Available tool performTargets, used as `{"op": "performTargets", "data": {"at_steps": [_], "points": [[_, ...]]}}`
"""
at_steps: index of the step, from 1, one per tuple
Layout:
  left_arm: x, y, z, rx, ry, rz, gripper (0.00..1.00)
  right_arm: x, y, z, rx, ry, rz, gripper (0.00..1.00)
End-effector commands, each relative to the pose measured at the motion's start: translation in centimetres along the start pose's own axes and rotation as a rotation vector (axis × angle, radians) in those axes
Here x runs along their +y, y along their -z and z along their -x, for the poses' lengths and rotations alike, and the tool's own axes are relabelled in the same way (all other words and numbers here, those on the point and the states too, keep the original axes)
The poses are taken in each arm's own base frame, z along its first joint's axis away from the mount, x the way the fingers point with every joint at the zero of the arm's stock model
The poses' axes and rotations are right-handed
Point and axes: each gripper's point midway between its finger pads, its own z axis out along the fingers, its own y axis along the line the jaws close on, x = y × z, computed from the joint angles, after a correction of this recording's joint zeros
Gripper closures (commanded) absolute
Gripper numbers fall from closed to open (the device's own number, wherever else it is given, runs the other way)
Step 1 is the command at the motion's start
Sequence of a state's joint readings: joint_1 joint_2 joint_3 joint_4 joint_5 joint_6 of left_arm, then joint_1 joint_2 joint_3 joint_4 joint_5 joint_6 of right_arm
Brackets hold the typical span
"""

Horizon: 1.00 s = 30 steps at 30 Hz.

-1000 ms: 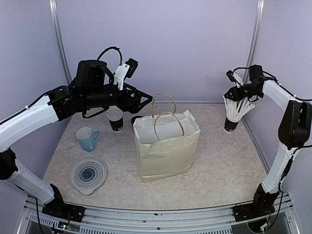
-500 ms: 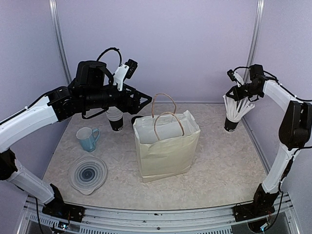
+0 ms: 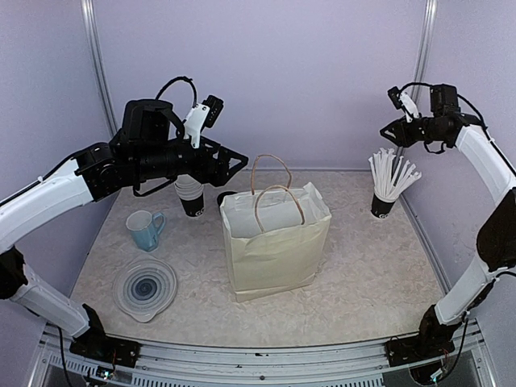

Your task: Pack the takeout coffee

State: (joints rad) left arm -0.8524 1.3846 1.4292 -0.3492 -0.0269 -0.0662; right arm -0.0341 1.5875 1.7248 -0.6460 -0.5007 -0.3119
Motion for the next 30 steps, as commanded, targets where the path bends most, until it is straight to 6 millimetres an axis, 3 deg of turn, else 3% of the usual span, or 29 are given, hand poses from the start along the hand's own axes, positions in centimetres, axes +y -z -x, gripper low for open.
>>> {"op": "performTargets", "data": {"at_steps": [1, 5, 8, 25, 30], "points": [[0.1, 0.7, 0.5, -0.018, 0.020, 0.006, 0.09, -1.2, -3.6, -5.3, 0.181, -0.078, -0.018, 0.61], [0.5, 0.7, 0.2, -0.009, 0.027, 0.030, 0.09, -1.7, -5.4, -7.9, 0.255, -0.107, -0.016, 0.60], [0.9, 0.8, 0.0, -0.005, 0.032, 0.047, 0.08, -2.1, -6.2, -8.7, 0.271, -0.114, -0.022, 0.60], [0.9, -0.1, -0.3, 0.014, 0.020, 0.040, 0.09, -3.0, -8.6, -10.0, 0.294, -0.134, -0.017, 0.74], [1.1, -0.1, -0.5, 0.020, 0.019, 0.047, 0.09, -3.0, -8.5, -9.8, 0.285, -0.136, -0.020, 0.90]]}}
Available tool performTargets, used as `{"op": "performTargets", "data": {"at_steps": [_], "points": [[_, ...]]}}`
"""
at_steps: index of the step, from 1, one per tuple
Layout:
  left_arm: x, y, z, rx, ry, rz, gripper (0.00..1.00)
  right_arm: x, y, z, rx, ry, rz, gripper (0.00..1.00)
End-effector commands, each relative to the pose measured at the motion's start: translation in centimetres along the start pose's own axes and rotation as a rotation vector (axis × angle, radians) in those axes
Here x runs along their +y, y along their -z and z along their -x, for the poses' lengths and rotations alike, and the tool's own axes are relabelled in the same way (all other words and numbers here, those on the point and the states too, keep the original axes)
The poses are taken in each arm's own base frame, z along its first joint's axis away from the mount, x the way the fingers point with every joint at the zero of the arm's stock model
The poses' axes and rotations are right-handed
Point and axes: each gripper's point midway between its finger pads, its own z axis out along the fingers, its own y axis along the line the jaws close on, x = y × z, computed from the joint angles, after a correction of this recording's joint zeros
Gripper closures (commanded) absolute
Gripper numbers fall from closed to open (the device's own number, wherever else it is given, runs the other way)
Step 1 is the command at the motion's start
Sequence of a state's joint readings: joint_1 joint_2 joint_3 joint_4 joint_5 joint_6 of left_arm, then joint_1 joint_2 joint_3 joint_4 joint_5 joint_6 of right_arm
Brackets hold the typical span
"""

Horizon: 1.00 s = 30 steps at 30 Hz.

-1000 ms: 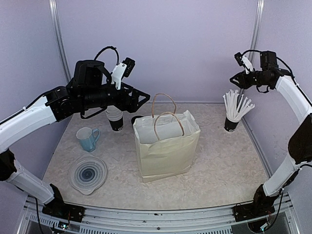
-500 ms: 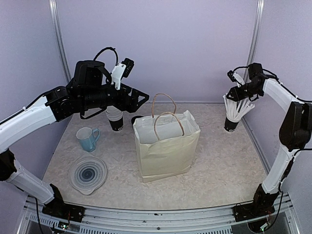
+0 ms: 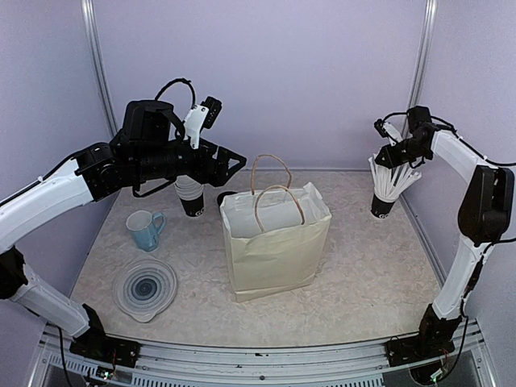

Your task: Pack the takeout coffee

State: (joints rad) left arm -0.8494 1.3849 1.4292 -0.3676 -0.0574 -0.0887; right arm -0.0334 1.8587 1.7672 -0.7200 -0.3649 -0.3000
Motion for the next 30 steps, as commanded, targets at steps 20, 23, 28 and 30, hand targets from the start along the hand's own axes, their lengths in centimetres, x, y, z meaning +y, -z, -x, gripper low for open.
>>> {"op": "performTargets", "data": {"at_steps": [20, 23, 28, 30], "points": [[1.9, -0.4, 0.2, 0.011, -0.037, 0.073, 0.09, 8.5, 15.9, 6.8, -0.289, 0.218, 0.095, 1.00], [2.9, -0.1, 0.1, 0.009, -0.031, 0.113, 0.09, 13.1, 18.8, 7.5, -0.379, 0.312, 0.256, 1.00], [4.4, 0.4, 0.1, 0.008, -0.024, 0.162, 0.08, 19.1, 25.0, 8.0, -0.544, 0.428, 0.509, 1.00], [4.9, 0.5, -0.1, 0.010, -0.019, 0.176, 0.08, 21.6, 27.9, 7.8, -0.618, 0.477, 0.636, 1.00]]}}
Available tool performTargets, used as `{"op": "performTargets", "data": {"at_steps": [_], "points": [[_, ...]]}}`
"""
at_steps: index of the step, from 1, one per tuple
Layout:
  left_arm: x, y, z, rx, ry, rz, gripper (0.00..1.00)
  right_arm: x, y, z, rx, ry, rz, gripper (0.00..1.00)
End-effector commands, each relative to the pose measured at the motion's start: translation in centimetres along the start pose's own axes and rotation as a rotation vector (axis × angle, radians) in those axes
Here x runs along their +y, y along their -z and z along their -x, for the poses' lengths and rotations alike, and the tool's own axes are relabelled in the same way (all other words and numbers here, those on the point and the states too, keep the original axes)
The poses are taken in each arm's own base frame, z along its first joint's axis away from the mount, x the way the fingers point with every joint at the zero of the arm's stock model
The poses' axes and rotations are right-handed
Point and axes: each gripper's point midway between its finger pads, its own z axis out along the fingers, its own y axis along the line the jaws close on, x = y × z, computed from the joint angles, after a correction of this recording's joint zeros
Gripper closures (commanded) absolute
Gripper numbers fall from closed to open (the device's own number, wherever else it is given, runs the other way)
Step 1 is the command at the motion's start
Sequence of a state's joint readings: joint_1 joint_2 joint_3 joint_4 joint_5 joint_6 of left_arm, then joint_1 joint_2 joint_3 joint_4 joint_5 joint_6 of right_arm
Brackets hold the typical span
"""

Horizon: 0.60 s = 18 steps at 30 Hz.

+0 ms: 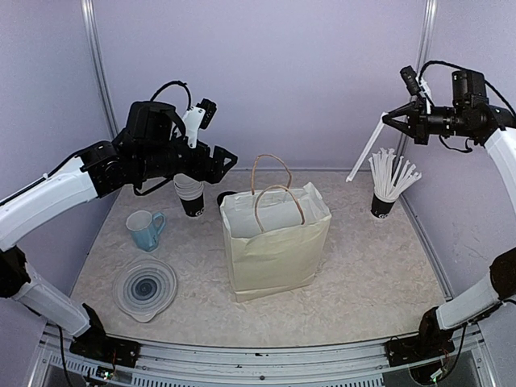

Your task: Pack the takeout coffee

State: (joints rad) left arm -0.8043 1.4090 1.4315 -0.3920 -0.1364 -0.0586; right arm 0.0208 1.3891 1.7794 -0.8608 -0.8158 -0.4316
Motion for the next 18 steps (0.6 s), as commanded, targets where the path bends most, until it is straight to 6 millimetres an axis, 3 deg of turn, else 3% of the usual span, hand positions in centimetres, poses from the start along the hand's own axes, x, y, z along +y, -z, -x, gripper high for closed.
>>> {"op": "performTargets", "data": {"at_steps": [1, 5, 10, 13, 18], "points": [[1.8, 1.1, 0.8, -0.029, 0.008, 0.056, 0.08, 8.5, 3.8, 5.3, -0.238, 0.105, 0.348, 1.00], [2.0, 1.2, 1.0, -0.036, 0.021, 0.060, 0.08, 12.0, 4.7, 6.6, -0.310, 0.112, 0.521, 1.00], [1.9, 1.1, 0.9, -0.036, 0.030, 0.055, 0.09, 15.1, 3.0, 7.0, -0.308, 0.139, 0.629, 1.00], [1.9, 1.0, 0.5, -0.031, 0.034, 0.054, 0.09, 16.9, 1.0, 7.1, -0.285, 0.152, 0.669, 1.00], [1.9, 1.2, -0.4, -0.024, 0.040, 0.052, 0.09, 19.6, -4.4, 6.6, -0.213, 0.147, 0.748, 1.00]]}}
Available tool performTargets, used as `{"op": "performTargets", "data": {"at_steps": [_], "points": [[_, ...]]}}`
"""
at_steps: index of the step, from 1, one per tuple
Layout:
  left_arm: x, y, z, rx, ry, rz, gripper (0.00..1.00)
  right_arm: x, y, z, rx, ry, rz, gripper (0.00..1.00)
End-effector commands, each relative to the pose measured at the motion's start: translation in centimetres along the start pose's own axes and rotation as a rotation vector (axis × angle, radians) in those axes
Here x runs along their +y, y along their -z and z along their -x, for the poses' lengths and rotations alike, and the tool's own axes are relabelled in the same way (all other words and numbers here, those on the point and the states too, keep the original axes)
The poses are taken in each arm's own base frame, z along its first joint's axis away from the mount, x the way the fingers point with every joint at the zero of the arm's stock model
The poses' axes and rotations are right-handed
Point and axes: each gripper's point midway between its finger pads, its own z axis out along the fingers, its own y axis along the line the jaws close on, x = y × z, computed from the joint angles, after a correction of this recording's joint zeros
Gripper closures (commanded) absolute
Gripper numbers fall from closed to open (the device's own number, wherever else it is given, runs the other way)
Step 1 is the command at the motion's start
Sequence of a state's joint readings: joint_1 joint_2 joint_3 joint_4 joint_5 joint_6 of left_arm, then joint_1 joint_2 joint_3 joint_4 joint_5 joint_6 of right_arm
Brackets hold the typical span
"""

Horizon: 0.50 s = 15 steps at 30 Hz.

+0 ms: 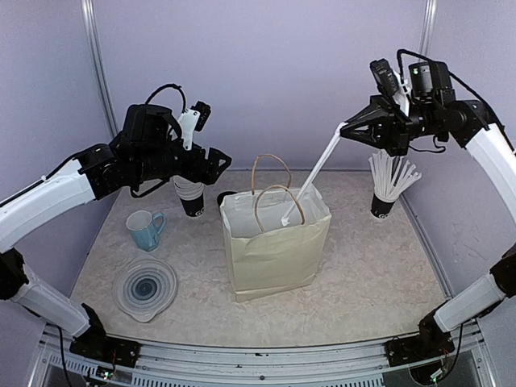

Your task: Pack the takeout coffee

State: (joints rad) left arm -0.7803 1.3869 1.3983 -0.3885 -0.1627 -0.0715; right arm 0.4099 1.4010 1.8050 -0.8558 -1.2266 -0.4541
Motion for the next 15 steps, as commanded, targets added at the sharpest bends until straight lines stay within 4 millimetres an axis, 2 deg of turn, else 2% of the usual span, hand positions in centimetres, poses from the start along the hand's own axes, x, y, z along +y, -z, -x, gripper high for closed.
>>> {"op": "performTargets", "data": {"at_steps": [1, 5, 9, 15], "points": [[0.4, 0.9, 0.1, -0.026, 0.021, 0.003, 0.08, -1.7, -4.4, -1.2, 0.050, -0.003, 0.036, 1.00], [0.6, 1.3, -0.4, -0.020, 0.028, 0.011, 0.09, -2.3, -8.2, -2.7, 0.070, -0.038, 0.101, 1.00], [0.9, 1.9, -0.7, -0.026, 0.032, 0.024, 0.09, -1.9, -11.2, -4.1, 0.074, -0.072, 0.173, 1.00], [1.2, 2.1, -1.1, -0.024, 0.029, 0.035, 0.08, -0.1, -13.8, -7.5, 0.104, -0.137, 0.255, 1.00]]}}
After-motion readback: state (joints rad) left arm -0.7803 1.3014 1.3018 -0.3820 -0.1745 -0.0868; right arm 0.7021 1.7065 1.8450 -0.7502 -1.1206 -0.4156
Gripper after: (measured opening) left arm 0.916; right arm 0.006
